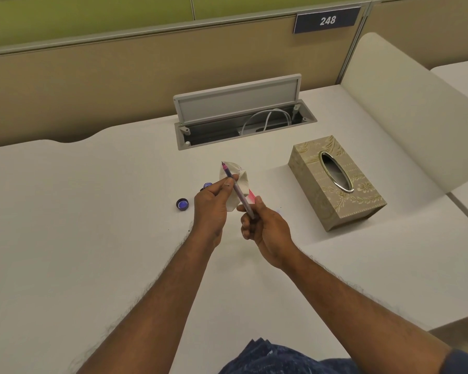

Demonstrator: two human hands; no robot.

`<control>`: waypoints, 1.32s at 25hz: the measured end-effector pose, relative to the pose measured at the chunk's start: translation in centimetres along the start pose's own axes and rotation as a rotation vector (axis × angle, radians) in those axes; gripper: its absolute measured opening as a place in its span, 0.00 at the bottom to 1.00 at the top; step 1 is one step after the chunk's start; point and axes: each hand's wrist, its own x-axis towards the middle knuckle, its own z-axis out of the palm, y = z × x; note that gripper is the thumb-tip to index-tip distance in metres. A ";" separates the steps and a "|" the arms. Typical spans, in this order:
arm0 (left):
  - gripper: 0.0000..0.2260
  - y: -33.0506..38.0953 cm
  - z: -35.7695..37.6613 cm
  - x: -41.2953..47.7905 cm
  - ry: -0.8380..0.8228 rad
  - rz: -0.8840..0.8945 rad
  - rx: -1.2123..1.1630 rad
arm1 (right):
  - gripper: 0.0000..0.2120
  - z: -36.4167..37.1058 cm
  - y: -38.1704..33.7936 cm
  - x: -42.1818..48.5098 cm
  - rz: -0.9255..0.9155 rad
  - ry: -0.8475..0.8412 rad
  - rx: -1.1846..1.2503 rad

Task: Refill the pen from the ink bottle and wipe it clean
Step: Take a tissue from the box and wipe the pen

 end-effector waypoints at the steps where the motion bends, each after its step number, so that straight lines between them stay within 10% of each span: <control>1: 0.06 0.1 0.0 0.0 -0.002 0.004 0.000 | 0.13 0.0 0.0 0.0 -0.021 -0.008 -0.001; 33: 0.09 -0.4 -0.5 0.1 -0.019 -0.008 -0.033 | 0.16 0.2 0.2 0.1 -0.139 0.020 -0.254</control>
